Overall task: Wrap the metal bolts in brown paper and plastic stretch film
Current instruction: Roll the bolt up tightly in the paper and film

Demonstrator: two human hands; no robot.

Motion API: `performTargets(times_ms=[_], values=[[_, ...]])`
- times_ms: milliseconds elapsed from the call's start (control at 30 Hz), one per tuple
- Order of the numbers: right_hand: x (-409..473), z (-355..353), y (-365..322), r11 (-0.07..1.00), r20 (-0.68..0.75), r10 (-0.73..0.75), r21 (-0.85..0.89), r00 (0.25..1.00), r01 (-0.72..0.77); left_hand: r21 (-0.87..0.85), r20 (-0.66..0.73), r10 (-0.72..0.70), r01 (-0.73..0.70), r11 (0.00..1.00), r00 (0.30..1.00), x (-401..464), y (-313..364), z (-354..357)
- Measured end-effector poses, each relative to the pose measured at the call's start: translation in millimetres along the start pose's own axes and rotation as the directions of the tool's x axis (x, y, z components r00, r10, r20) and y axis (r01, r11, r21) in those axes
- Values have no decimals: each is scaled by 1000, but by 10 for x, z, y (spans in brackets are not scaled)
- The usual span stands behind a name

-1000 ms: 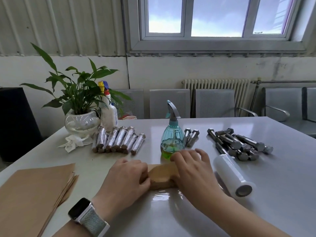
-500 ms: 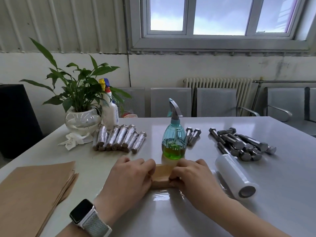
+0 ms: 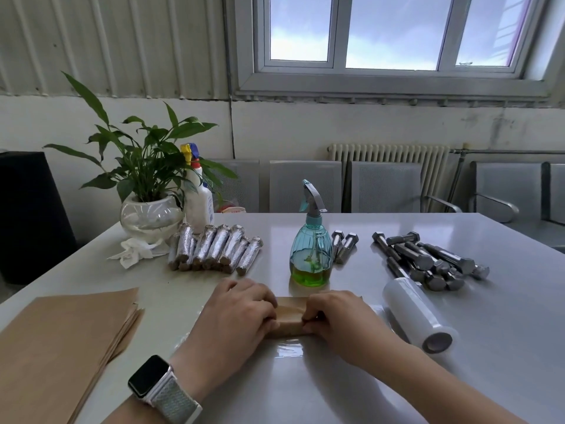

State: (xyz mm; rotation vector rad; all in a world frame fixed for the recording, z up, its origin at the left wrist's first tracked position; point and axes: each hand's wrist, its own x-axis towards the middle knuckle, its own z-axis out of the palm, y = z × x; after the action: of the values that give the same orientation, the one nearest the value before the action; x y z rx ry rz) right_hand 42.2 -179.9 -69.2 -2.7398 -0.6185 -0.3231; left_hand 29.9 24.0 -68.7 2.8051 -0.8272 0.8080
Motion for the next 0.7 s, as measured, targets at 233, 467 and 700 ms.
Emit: performTargets(times_ms=[233, 467, 700], values=[[37, -33, 45, 995, 87, 23, 92, 996, -31, -53, 71, -36, 39, 998, 997, -26, -108, 87], [138, -113, 47, 999, 293, -28, 27, 956, 21, -159, 106, -101, 117, 980, 989, -4, -124, 131], [426, -293, -29, 993, 602, 52, -115, 797, 23, -174, 105, -131, 148, 974, 986, 13, -156, 167]])
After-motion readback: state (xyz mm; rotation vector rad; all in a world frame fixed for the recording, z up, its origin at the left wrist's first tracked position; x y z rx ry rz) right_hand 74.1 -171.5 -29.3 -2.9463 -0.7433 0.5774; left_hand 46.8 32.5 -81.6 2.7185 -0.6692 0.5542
